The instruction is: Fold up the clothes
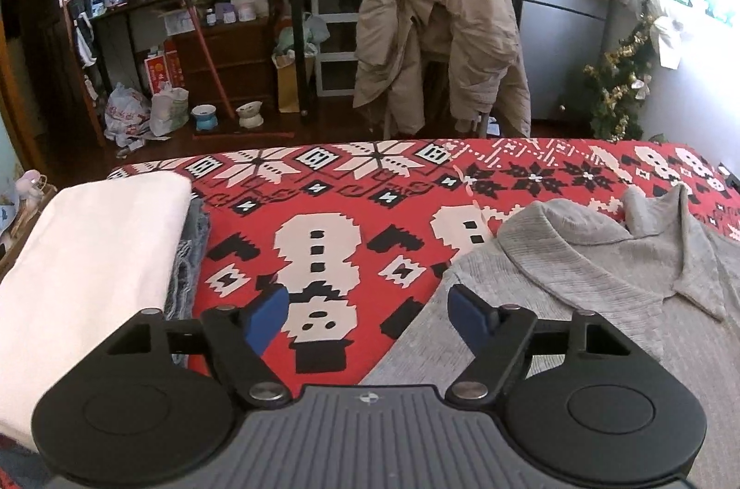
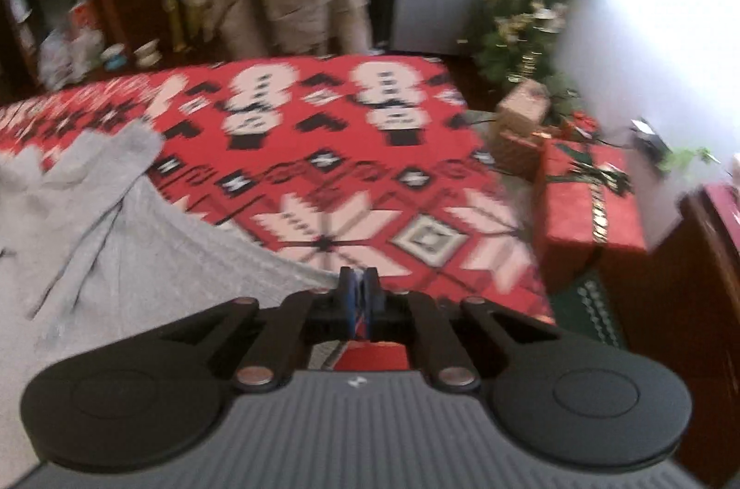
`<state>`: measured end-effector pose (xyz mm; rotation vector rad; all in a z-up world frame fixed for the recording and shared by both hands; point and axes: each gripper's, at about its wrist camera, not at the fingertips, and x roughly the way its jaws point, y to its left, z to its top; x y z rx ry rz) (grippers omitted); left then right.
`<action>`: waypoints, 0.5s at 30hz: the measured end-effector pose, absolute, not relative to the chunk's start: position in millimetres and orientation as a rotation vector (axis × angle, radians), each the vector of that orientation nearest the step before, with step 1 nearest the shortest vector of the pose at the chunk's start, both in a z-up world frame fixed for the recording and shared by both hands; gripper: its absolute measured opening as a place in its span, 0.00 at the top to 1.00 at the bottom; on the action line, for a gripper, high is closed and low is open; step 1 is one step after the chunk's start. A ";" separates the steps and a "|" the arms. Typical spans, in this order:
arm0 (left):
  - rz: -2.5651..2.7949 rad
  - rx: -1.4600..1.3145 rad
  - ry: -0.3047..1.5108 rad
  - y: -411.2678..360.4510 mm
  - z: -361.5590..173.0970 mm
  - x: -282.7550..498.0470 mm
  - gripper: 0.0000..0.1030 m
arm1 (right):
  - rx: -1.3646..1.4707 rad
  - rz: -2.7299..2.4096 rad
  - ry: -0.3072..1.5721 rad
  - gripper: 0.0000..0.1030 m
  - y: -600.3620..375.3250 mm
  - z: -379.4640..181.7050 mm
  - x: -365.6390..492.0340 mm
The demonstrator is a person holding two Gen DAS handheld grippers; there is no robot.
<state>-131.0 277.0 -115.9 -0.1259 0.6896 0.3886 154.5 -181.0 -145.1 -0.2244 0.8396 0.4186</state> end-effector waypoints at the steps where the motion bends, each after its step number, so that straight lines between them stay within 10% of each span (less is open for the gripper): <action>1: 0.382 -0.123 0.693 276.8 -117.6 -128.6 0.27 | -0.211 0.397 0.853 0.97 -187.4 -146.7 154.9; 15: 0.326 -0.104 0.717 281.8 -129.5 -108.1 0.29 | -0.180 0.230 0.891 0.96 -222.6 -146.9 134.7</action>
